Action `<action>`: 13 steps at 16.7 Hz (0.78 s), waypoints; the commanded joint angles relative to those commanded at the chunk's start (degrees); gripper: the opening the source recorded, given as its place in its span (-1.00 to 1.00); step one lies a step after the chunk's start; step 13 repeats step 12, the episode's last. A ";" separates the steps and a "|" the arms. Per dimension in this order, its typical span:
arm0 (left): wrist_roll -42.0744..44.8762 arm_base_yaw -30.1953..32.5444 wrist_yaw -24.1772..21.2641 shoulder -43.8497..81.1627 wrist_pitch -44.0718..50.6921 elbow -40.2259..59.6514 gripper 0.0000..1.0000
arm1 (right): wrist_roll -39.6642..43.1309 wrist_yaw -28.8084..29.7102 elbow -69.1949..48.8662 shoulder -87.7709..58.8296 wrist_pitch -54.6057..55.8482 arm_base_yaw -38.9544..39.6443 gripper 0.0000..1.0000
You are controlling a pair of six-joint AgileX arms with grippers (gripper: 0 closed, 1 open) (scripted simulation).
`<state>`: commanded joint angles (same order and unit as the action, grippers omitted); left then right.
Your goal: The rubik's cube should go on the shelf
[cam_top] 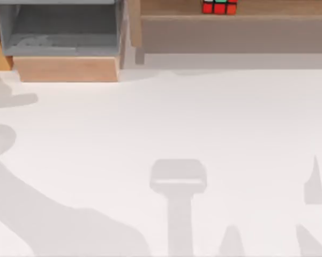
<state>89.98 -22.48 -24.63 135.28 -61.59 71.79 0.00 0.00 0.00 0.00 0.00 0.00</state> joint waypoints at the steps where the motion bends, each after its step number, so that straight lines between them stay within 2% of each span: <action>1: 0.00 0.00 0.00 0.00 0.00 0.00 0.21 | 0.00 0.00 0.00 0.00 0.00 0.00 1.00; 6: 0.00 0.00 0.00 0.00 0.00 0.00 0.96 | 0.00 0.00 0.00 0.00 0.00 0.00 1.00; 13: 0.00 0.00 0.00 0.00 0.00 0.00 1.00 | 0.00 0.00 0.00 0.00 0.00 0.00 1.00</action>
